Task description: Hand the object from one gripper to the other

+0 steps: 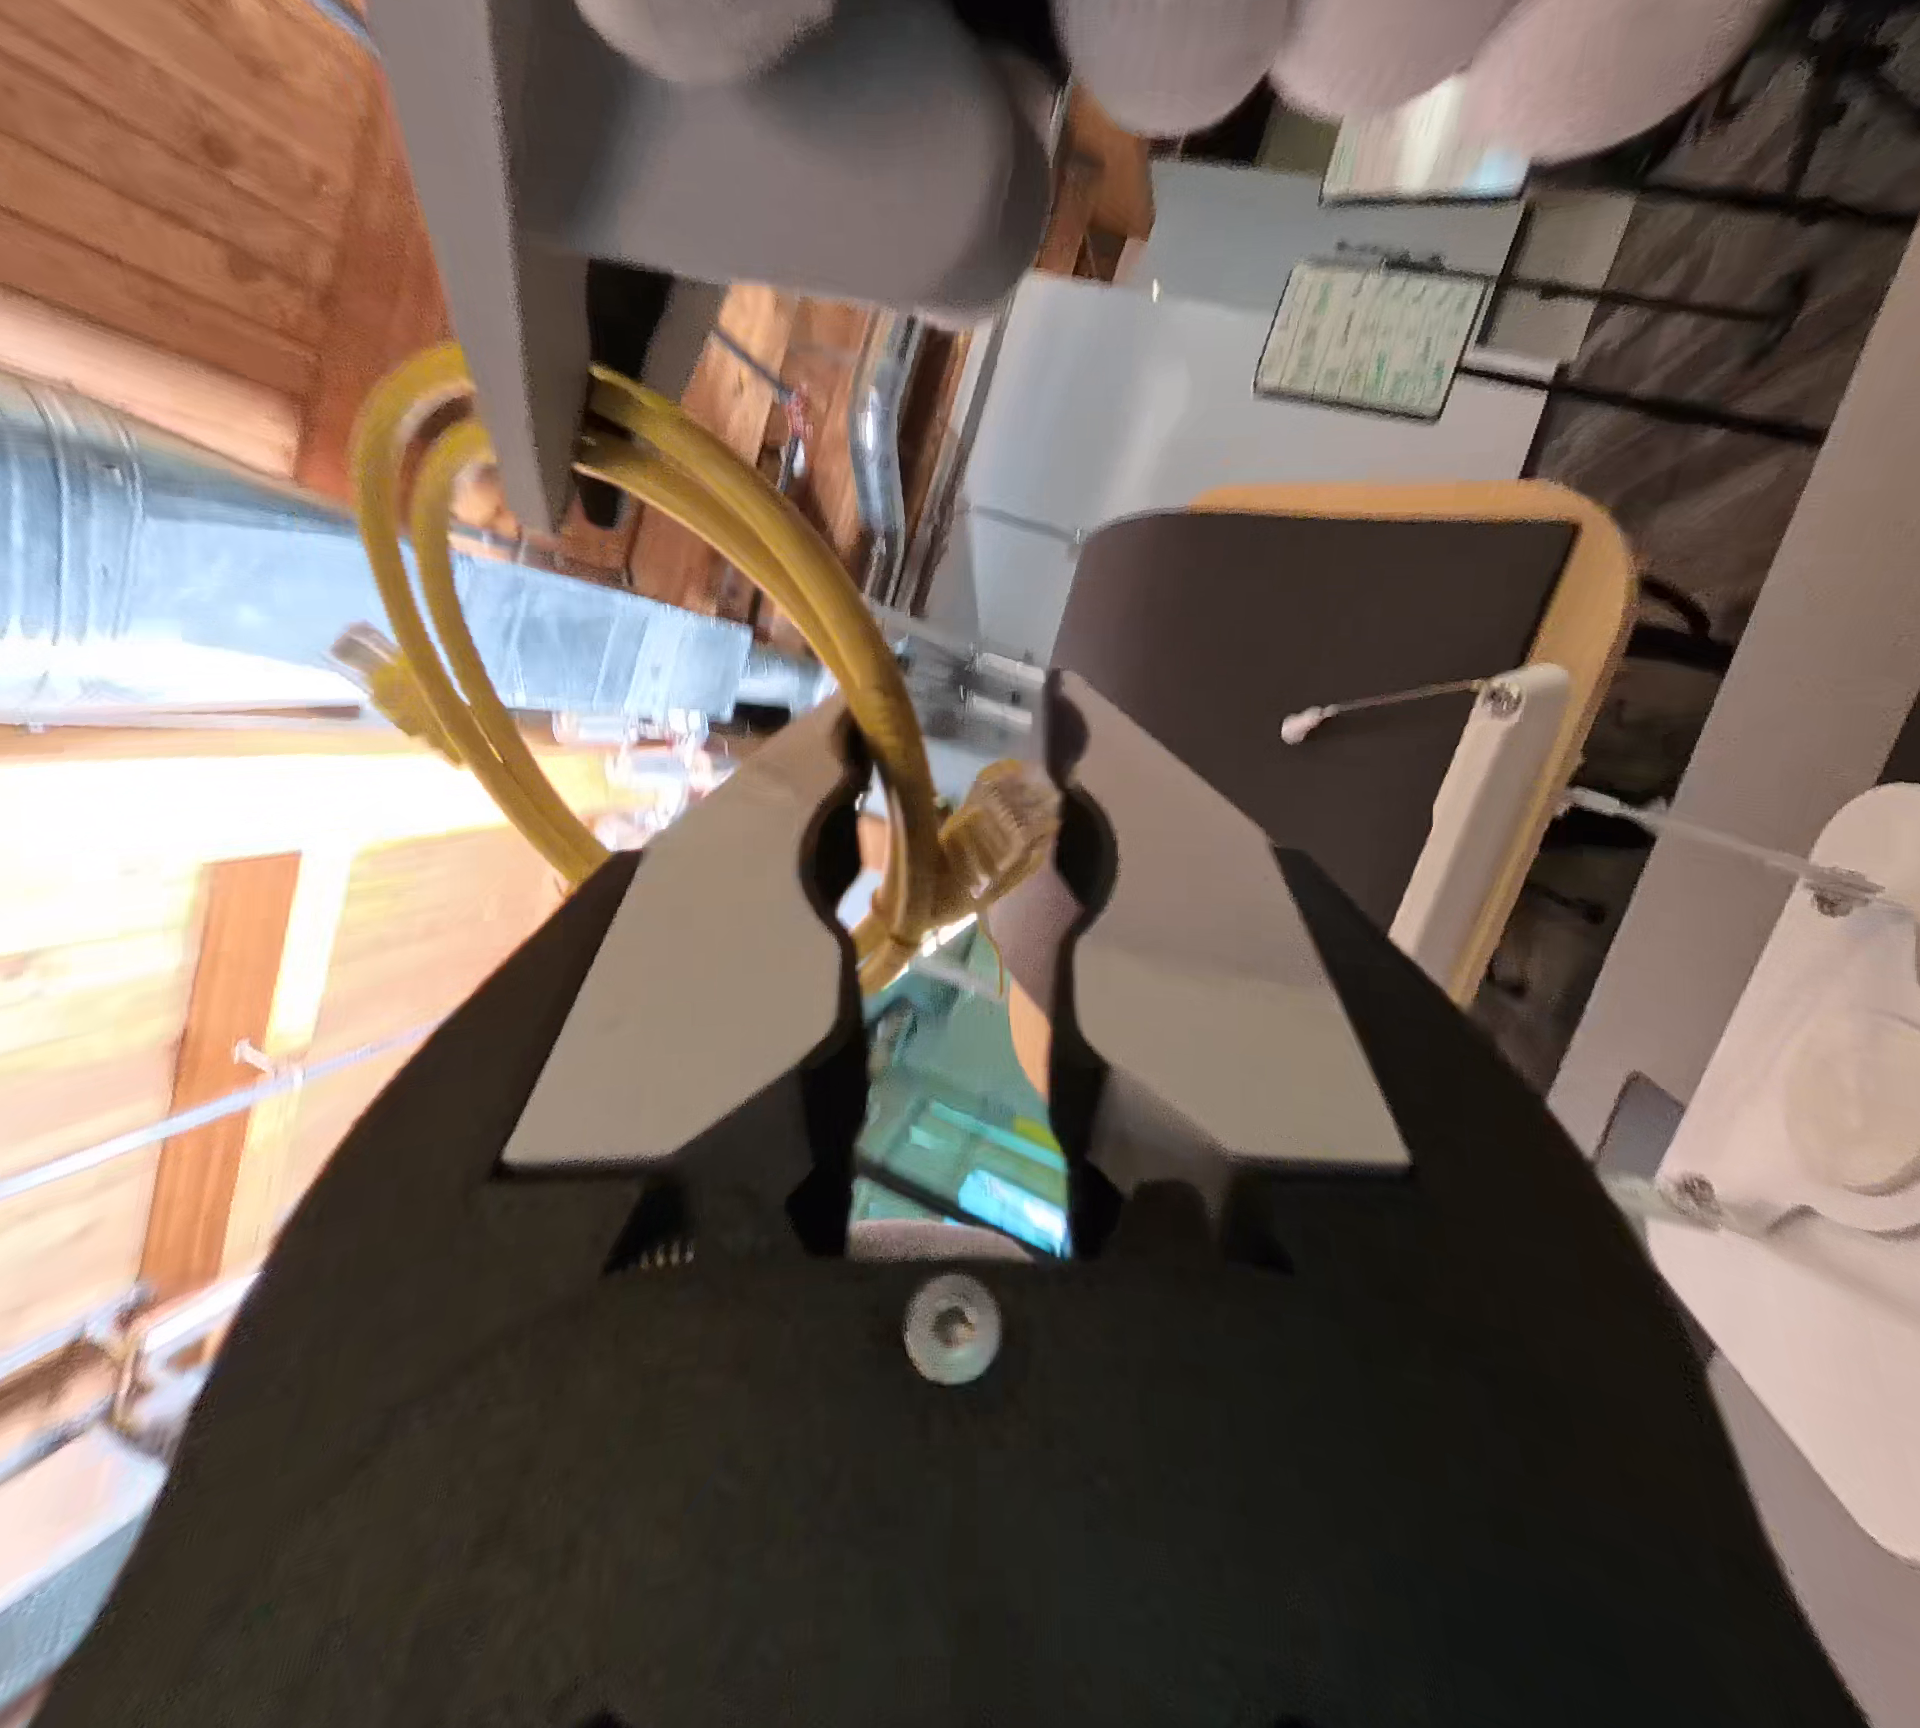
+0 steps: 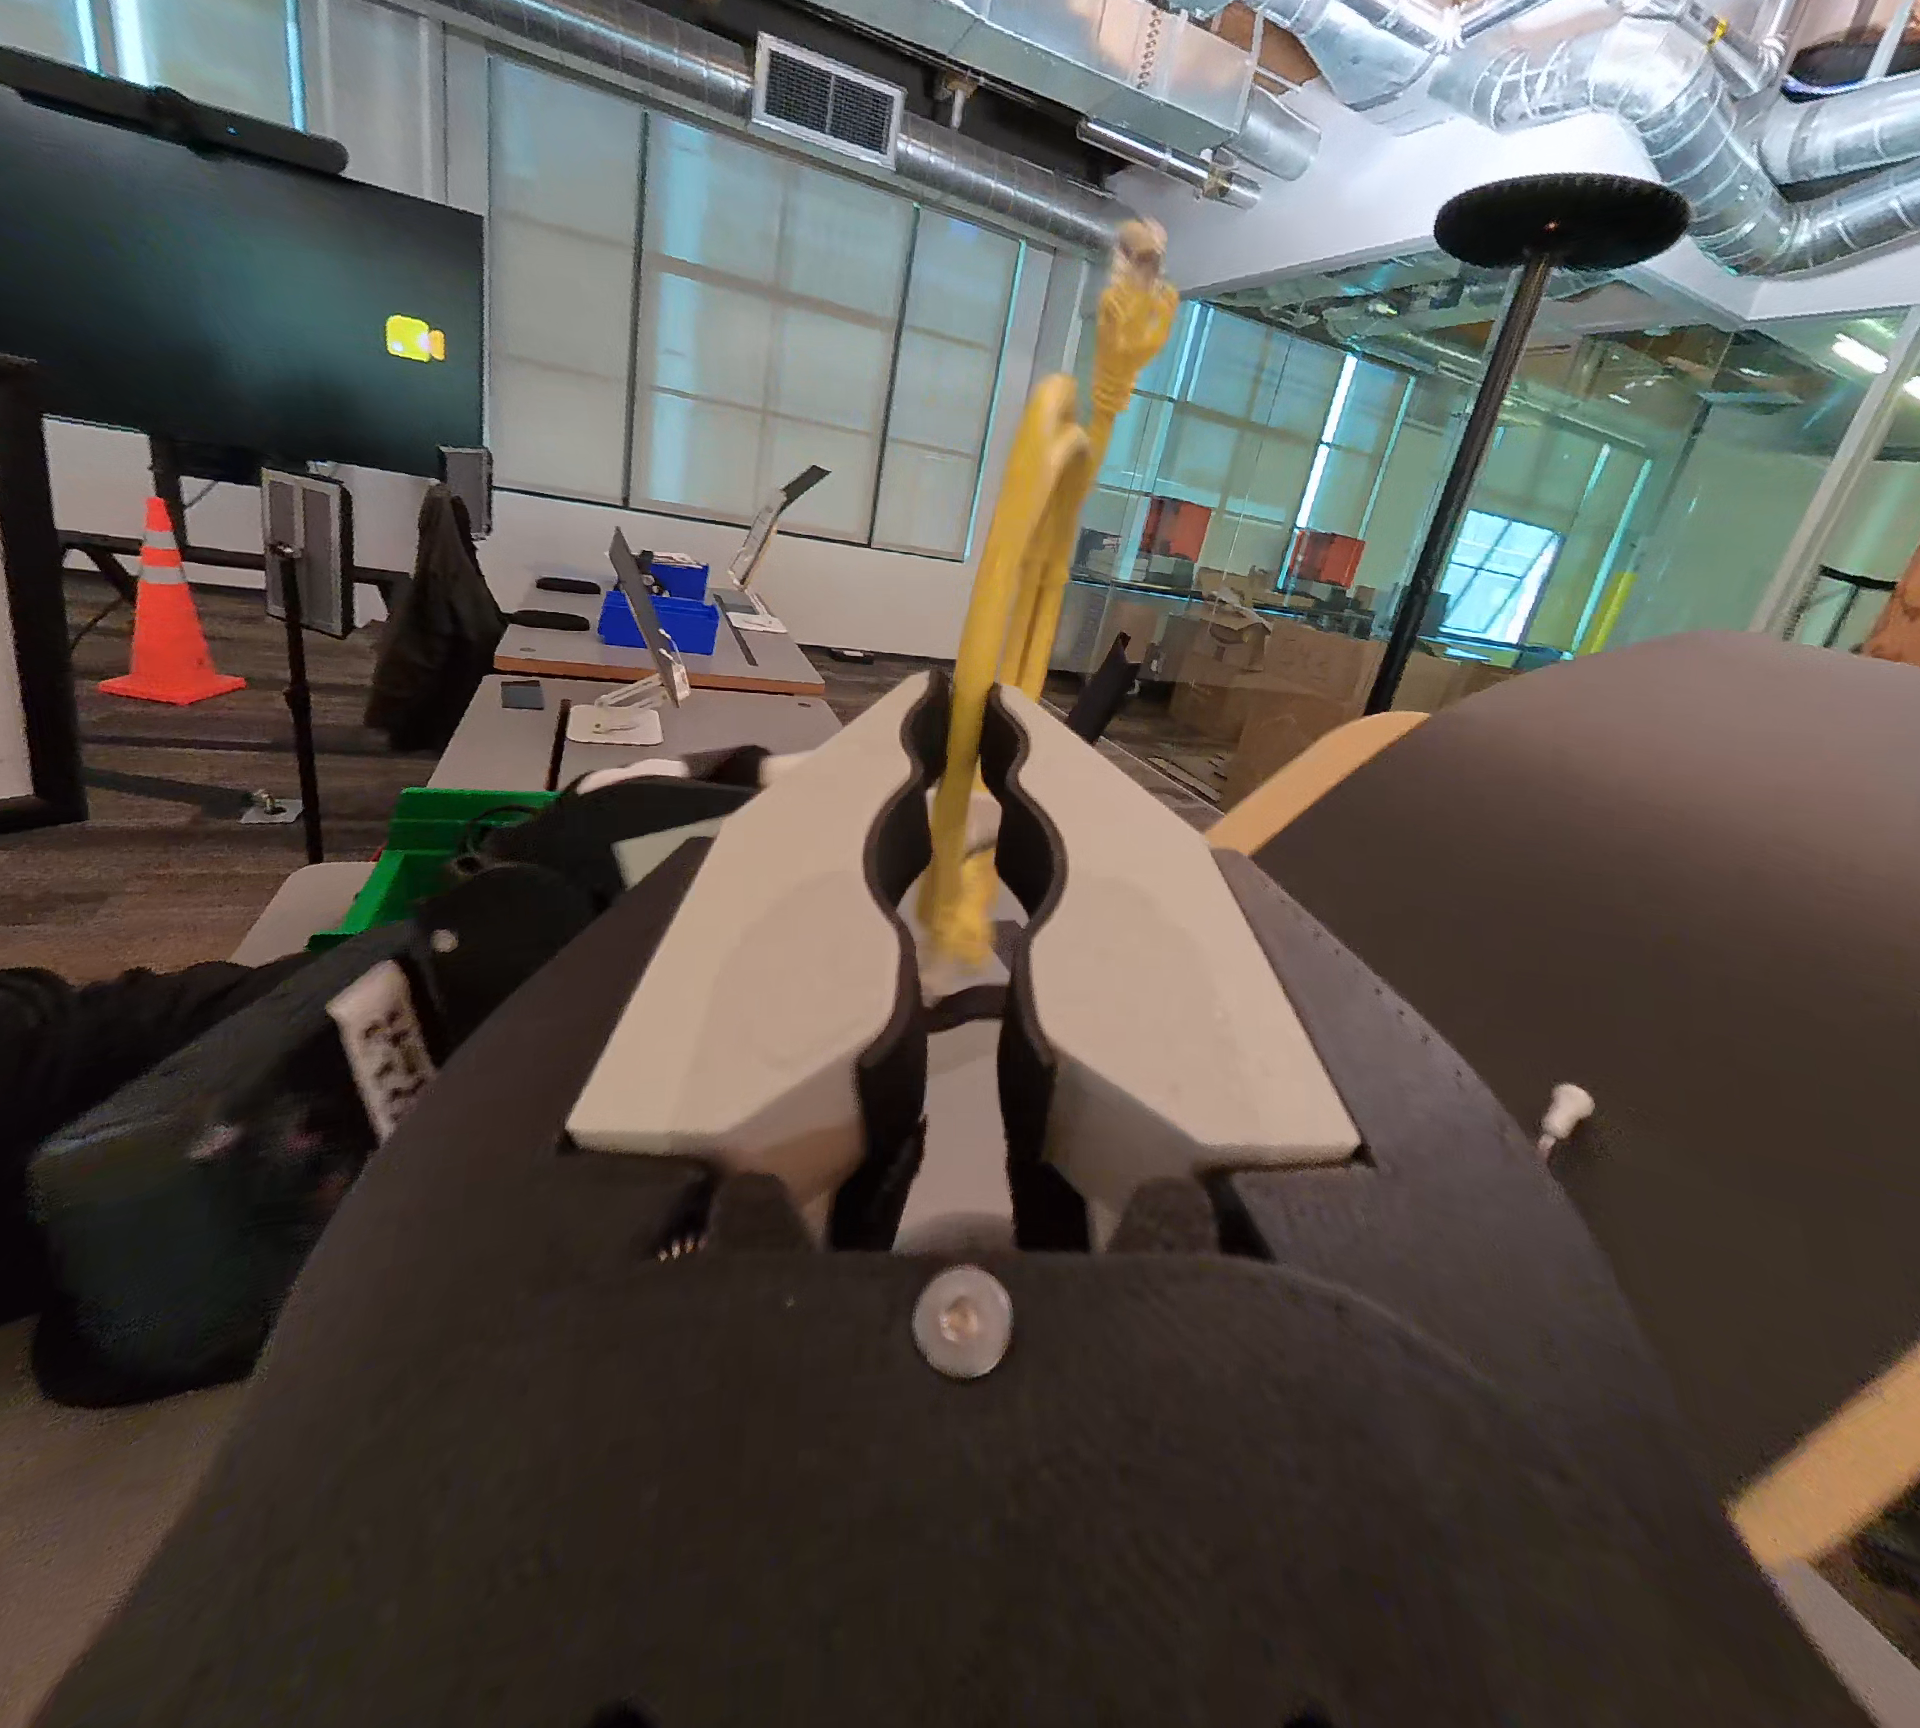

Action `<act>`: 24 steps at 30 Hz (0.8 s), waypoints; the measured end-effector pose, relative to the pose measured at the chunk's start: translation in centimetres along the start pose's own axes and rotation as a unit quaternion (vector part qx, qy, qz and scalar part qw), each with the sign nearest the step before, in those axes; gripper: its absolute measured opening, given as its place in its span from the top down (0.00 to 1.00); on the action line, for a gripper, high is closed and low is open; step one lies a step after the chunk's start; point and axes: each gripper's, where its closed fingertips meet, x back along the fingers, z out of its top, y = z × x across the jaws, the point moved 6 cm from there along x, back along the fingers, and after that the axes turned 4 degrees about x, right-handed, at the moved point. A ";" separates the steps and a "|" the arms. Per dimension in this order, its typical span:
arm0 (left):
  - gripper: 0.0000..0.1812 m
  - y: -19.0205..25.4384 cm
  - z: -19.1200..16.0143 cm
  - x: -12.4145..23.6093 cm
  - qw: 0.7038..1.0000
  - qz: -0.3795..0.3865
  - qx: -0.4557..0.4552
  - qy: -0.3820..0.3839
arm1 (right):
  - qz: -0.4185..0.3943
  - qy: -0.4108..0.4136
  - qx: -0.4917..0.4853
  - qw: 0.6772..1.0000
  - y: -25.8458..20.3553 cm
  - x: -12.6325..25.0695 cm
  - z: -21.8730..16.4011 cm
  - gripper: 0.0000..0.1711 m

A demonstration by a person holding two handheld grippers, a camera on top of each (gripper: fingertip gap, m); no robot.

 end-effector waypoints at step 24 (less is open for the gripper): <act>0.83 -1.7 0.5 1.1 0.994 -0.085 0.053 0.035 | -0.243 -0.629 0.016 0.738 15.9 28.5 -8.6 0.98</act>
